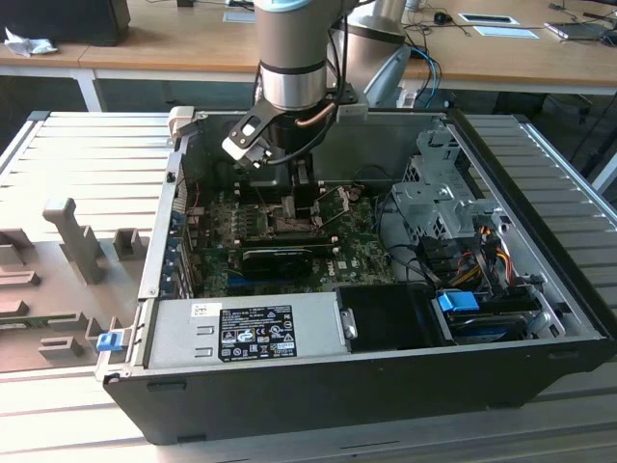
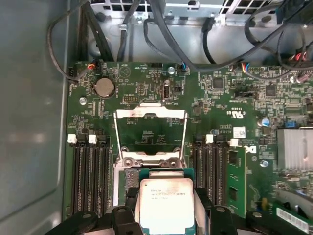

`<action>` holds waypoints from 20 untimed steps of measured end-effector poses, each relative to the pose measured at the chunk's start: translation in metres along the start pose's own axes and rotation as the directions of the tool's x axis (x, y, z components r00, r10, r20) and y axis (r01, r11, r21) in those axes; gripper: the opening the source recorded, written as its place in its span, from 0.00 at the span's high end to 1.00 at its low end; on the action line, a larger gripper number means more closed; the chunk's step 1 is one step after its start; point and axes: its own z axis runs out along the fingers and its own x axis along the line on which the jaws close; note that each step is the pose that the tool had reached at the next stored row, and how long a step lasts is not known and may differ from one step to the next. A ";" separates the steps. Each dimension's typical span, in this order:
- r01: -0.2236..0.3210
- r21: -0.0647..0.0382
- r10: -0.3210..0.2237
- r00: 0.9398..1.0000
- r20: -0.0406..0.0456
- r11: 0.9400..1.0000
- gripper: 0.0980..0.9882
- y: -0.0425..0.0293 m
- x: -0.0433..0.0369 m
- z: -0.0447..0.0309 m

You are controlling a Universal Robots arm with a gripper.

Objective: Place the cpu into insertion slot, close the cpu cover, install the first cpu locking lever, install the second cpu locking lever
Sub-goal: 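Place the cpu into insertion slot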

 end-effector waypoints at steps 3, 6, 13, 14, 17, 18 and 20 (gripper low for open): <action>-0.007 0.000 0.007 1.000 0.001 1.000 0.52 -0.0026 0.0001 0.0022; -0.007 0.000 0.007 1.000 0.001 1.000 0.52 -0.0036 0.0002 0.0027; -0.007 0.000 0.007 1.000 0.001 1.000 0.52 -0.0040 0.0002 0.0036; -0.007 0.000 0.007 1.000 0.001 1.000 0.52 -0.0040 0.0002 0.0037; -0.007 0.000 0.007 1.000 0.001 1.000 0.52 -0.0042 0.0003 0.0046; -0.007 0.000 0.007 1.000 0.001 1.000 0.52 -0.0044 0.0013 0.0052; -0.007 0.000 0.007 1.000 0.001 1.000 0.52 -0.0049 0.0022 0.0072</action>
